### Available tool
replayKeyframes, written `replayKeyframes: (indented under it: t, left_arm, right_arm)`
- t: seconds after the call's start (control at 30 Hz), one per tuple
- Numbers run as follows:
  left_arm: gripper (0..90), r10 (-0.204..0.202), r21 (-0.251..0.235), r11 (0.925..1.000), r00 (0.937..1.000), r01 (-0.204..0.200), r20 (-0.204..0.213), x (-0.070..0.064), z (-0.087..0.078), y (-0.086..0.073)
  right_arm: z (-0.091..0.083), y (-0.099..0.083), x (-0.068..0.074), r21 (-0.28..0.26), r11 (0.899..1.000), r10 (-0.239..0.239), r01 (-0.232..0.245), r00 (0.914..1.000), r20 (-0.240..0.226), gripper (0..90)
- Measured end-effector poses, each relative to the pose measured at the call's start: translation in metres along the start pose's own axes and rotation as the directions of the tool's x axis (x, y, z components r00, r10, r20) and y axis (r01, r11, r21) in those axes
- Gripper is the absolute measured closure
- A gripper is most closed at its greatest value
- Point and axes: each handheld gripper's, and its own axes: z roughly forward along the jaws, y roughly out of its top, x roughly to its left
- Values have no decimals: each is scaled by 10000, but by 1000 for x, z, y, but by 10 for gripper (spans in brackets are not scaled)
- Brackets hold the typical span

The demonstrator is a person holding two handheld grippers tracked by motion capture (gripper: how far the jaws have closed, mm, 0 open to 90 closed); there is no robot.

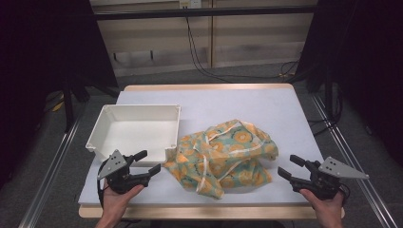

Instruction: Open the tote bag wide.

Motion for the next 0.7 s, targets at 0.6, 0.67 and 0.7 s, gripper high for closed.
replayKeyframes:
  t: [0.6, 0.67, 0.7]
  left_arm:
    - [509, 410, 315, 9986, 9962, -435, 773, -12, 4, 1]
    - [526, 428, 329, 9984, 9952, -459, 886, -15, 3, 2]
    - [533, 477, 349, 9981, 9944, -512, 940, -16, 4, 3]
  right_arm:
    - [8, 6, 5, 635, 9977, -180, 256, 9929, -1174, 474]
    - [9, 6, 7, 711, 9969, -244, 332, 9923, -1216, 484]
    - [10, 7, 8, 745, 9965, -288, 384, 9917, -1253, 484]
